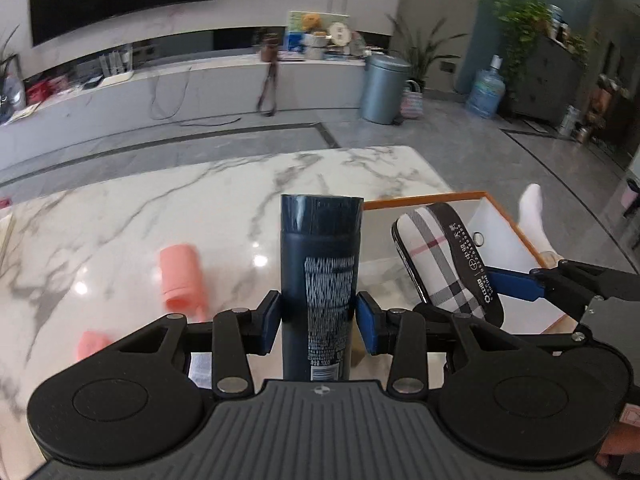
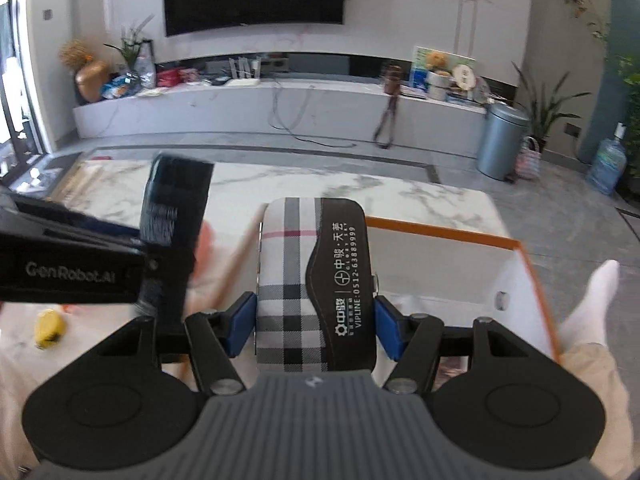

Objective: Organize rigid objects
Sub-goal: 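Carry the spray can and plaid case over the orange box, then lower the spray can and plaid case into the box and open both tools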

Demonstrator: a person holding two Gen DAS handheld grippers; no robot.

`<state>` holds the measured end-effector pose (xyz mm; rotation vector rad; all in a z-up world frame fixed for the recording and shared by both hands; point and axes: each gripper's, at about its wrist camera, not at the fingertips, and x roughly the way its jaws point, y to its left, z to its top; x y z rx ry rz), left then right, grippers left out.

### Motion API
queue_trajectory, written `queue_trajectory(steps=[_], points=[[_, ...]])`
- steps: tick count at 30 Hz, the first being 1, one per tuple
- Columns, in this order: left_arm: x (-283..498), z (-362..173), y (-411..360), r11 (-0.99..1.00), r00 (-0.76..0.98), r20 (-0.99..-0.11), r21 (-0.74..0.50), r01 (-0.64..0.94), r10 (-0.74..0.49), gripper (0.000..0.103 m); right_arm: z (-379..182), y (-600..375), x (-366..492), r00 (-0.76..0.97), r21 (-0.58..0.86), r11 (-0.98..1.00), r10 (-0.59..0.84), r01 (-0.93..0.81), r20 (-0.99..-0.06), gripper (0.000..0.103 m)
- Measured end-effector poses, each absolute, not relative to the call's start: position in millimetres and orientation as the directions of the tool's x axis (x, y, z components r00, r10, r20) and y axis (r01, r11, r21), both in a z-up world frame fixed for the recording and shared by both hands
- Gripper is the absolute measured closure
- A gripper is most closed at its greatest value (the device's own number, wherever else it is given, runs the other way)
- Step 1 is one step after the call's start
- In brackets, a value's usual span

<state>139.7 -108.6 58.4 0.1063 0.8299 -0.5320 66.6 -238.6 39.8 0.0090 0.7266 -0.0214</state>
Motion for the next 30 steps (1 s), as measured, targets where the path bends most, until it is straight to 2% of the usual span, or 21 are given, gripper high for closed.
queue_trajectory(steps=[3, 7, 19, 30], points=[[150, 54, -124, 0.837, 0.483, -0.735, -0.208, 0.506, -0.475, 0.057, 30, -260, 72, 0.724, -0.003, 0.998, -0.042, 0.056, -0.688, 0.041], [156, 45, -149, 0.828, 0.488, -0.746, -0.149, 0.54, -0.452, 0.057, 14, -280, 83, 0.691, 0.015, 0.997, -0.044, 0.079, -0.721, 0.041], [192, 2, -186, 0.822, 0.39, -0.812, -0.178, 0.541, -0.433, 0.058, -27, -303, 110, 0.623, 0.088, 0.993, 0.02, 0.079, -0.782, 0.041], [199, -20, -196, 0.828, 0.353, -0.842, -0.18, 0.531, -0.409, 0.058, -41, -302, 117, 0.614, 0.056, 0.995, -0.004, 0.079, -0.789, 0.04]])
